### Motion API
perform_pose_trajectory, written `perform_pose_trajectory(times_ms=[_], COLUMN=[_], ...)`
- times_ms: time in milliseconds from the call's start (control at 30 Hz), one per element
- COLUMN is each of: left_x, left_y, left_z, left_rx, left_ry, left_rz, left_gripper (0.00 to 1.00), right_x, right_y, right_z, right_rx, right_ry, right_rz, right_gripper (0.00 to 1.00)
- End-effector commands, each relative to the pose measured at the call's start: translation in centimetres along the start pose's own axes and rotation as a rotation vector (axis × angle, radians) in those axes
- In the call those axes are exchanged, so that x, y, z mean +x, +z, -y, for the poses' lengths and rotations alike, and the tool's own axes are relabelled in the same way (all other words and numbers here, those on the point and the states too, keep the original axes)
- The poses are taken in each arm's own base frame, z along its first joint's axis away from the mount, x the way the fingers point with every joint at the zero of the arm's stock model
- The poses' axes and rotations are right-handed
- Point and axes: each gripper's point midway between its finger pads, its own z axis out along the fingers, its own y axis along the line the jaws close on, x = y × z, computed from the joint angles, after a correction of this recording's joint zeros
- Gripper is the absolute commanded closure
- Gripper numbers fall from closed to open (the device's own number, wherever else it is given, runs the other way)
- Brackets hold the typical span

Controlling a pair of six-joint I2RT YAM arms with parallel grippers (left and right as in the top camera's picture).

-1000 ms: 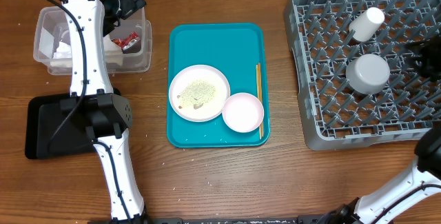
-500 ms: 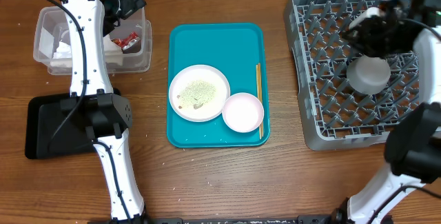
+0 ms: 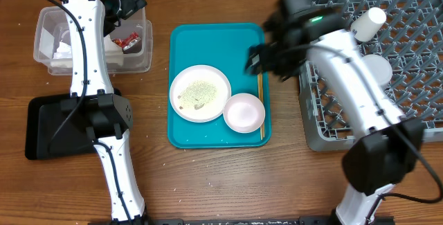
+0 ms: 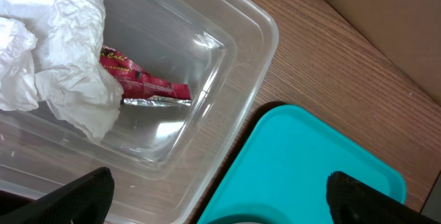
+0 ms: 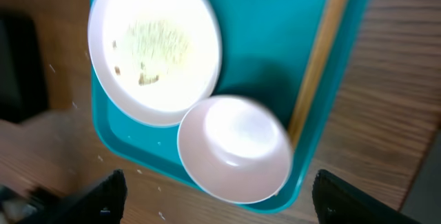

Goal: Sort waste into correct bins and load items into the dishwasher
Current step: 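Move the right gripper to the small pink bowl and grasp its rim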

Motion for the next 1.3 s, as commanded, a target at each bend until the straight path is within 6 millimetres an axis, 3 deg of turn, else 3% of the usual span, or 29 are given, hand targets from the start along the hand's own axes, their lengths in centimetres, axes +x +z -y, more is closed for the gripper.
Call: perform_pose_trajectory(times_ms=[0,100,267,433,633,700,800,967,1067,1267], left_x=[-0.2,-0.2,-0.2,-0.2,-0.2,-0.2,-0.2,-0.2,-0.2,-0.2], left_y=[-1.1,-1.1,-1.1,-1.1,-1.1,-1.1,-1.1,-1.1,-1.1,-1.1], left_z=[0.4,0.4,0.4,0.4,0.4,0.4,0.4,0.4,0.4,0.4], left_rx=[0.019,0.019,0.019,0.019,0.019,0.019,0.019,0.019,0.019,0.019], left_ry=[-0.003,-0.002,-0.003,-0.003,-0.003,-0.003,-0.003,-0.003,-0.003,-0.003], left_rz=[0.018,0.018,0.018,0.018,0.018,0.018,0.018,0.018,0.018,0.018], left_gripper=[0.00,0.00,0.00,0.00,0.00,0.00,0.00,0.00,0.00,0.00], right_x=[1.3,3.4,7.0,9.1,11.2,11.5,11.7,11.6,11.3,11.8], right_y=[2.4,4.9,8.6,10.2,11.4,12.1,12.4,12.6,12.7,13.3], right_z=[-1.9,-4.6,-5.9,-5.4,-3.7,-3.4,-3.2,-3.2,-3.4,-2.6], right_rx=[0.143,0.155,0.221,0.259,0.277,0.274,0.275,0.272,0.266,0.287], right_ry=[-0.118,-0.233,-0.332,-0.339,-0.344,-0.344,-0.341,-0.343,-0.346,-0.345], right_rz=[-0.019,-0.077,-0.182,-0.282,-0.365,-0.366,-0.370,-0.360,-0.348,-0.358], right_gripper=[0.09,0.09,0.10,0.37,0.38,0.41,0.53,0.53,0.61,0.67])
